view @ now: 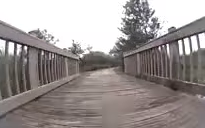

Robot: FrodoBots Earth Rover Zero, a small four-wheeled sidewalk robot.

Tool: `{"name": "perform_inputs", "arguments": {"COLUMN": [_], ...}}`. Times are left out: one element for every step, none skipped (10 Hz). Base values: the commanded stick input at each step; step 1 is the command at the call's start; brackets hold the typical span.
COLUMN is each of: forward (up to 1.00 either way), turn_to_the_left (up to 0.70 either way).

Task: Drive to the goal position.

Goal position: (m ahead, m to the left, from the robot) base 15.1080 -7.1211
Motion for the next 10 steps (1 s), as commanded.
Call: {"name": "perform_inputs", "arguments": {"forward": [0.70,0.70,0.70,0.70,0.70,0.70,0.70,0.70,0.70,0.70], "turn_to_the_left": [0.00,0.00,0.00,0.00,0.00,0.00,0.00,0.00,0.00,0.00]}}
